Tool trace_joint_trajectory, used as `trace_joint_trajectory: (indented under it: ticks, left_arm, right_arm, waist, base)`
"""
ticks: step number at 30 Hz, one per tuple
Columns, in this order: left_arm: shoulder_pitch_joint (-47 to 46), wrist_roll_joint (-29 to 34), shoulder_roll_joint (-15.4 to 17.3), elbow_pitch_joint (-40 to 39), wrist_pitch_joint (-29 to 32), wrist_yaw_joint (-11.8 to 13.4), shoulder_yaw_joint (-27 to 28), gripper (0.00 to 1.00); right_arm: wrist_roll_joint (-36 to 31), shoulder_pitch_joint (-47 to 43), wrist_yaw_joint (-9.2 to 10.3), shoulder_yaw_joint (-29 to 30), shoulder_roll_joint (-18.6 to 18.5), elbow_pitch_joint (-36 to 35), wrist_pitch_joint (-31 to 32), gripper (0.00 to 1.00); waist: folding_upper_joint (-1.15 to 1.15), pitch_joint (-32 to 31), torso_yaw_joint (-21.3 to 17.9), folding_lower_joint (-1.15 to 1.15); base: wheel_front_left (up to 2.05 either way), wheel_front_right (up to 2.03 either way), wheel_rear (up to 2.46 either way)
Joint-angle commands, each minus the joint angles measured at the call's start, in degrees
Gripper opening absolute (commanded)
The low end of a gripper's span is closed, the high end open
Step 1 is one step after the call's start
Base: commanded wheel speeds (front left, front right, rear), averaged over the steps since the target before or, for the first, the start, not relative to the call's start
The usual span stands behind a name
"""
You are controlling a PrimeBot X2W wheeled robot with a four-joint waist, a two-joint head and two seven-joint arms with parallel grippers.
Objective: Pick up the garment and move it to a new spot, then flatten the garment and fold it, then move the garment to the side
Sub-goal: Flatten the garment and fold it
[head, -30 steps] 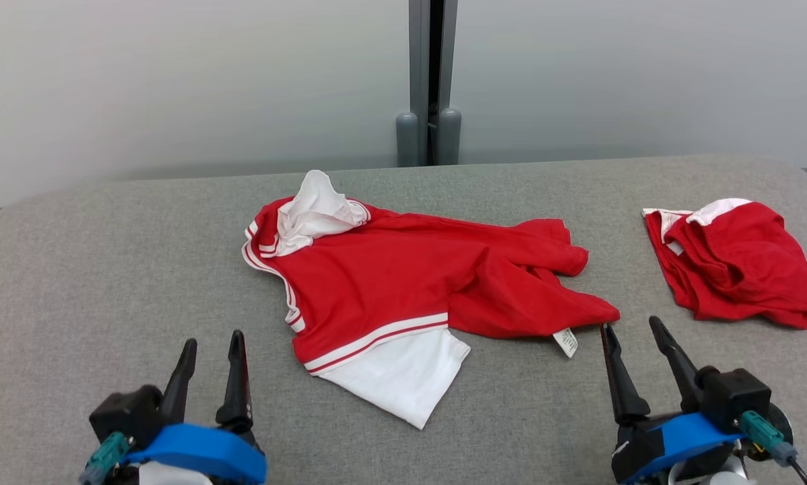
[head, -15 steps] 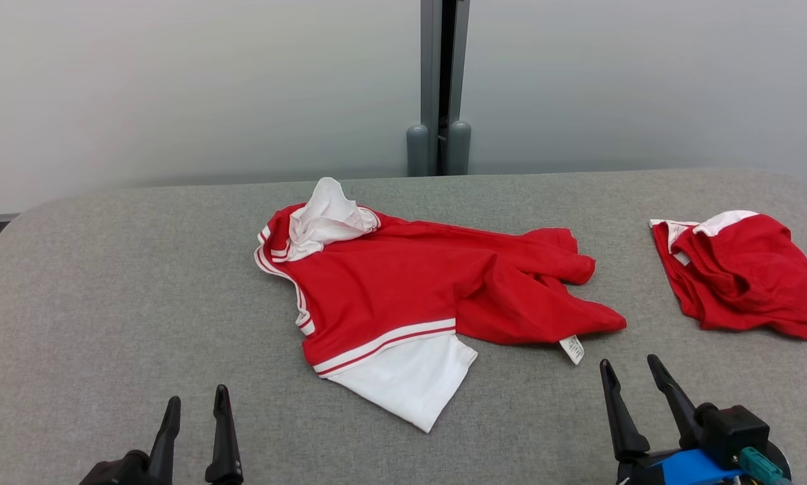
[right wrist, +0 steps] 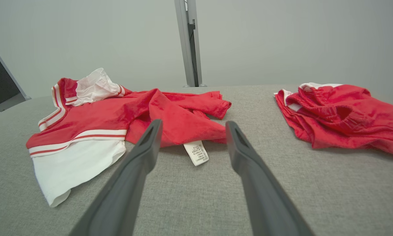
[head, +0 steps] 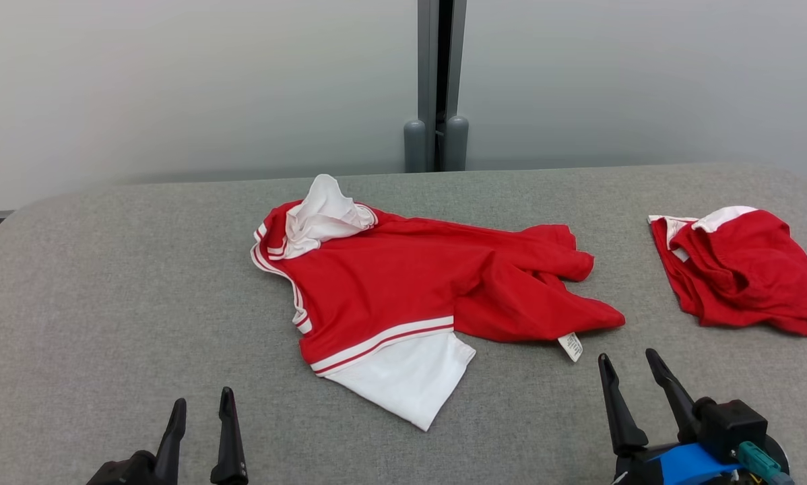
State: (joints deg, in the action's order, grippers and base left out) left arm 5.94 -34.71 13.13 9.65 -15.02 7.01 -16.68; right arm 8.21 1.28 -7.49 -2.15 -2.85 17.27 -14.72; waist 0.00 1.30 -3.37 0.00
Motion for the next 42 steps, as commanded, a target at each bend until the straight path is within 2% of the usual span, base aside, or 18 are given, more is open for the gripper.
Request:
trace_joint_trajectory:
  ticks: [1,11,19,25,28,34,35,37,38,42]
  left_arm:
    - [-0.7,0.2,0.0,0.3,-0.2,-0.4,0.0,1.00]
    - [-3.4,1.8,-0.5,1.0,1.7,-1.3,-3.4,1.00]
    - [-8.8,3.2,-3.0,5.3,11.3,-2.6,-10.4,1.00]
    - [-13.9,3.8,-4.0,11.7,20.5,-1.2,-13.1,1.00]
    - [-15.6,3.7,-4.9,14.1,22.7,-0.6,-13.6,1.00]
    - [-17.7,2.2,-6.5,16.8,24.2,-1.5,-14.2,1.00]
    - [-18.0,2.2,-6.7,17.2,23.9,-1.6,-14.3,0.91]
    - [-18.8,2.5,-7.1,17.7,22.6,-1.7,-14.3,0.13]
    - [-19.2,2.7,-7.2,17.9,22.0,-1.8,-14.4,0.00]
    - [-19.7,2.7,-7.5,18.0,19.0,-2.8,-14.6,0.00]
  right_arm:
    - [-0.2,0.8,0.00,0.1,-0.1,0.1,-0.2,1.00]
    - [-0.4,1.9,0.00,0.5,-0.1,-0.4,-0.4,1.00]
    - [-0.5,3.4,0.00,0.0,-0.1,-0.7,-0.4,1.00]
    - [-0.7,4.5,0.00,-0.3,-0.1,-1.0,-0.4,1.00]
    - [-0.5,4.9,0.00,-0.3,-0.1,-1.0,-0.4,1.00]
    - [-0.3,5.5,0.00,-0.1,-0.1,-0.8,-0.5,1.00]
    - [-0.3,5.5,0.00,-0.2,-0.1,-0.8,-0.5,1.00]
    - [-0.2,5.6,0.00,-0.1,-0.1,-0.7,-0.5,1.00]
    - [-0.2,5.5,0.00,-0.1,-0.1,-0.7,-0.5,1.00]
    - [-0.2,5.2,0.00,0.3,-0.1,-0.7,-0.5,1.00]
  waist:
    - [0.00,0.1,0.0,0.00]
    - [0.00,1.5,-0.3,0.00]
    - [0.00,3.2,-1.7,0.00]
    - [0.00,4.8,-3.8,0.00]
    - [0.00,5.7,-4.9,0.00]
    - [0.00,6.6,-6.1,0.00]
    - [0.00,6.7,-6.2,0.00]
    - [0.00,6.7,-6.3,0.00]
    - [0.00,6.7,-6.3,0.00]
    - [0.00,6.5,-5.6,0.00]
  base:
    - [0.00,0.00,0.00]
    - [0.00,0.00,0.00]
    - [0.00,0.00,0.00]
    - [0.00,0.00,0.00]
    - [0.00,0.00,0.00]
    - [0.00,0.00,0.00]
    - [0.00,0.00,0.00]
    - [0.00,0.00,0.00]
    - [0.00,0.00,0.00]
    - [0.00,0.00,0.00]
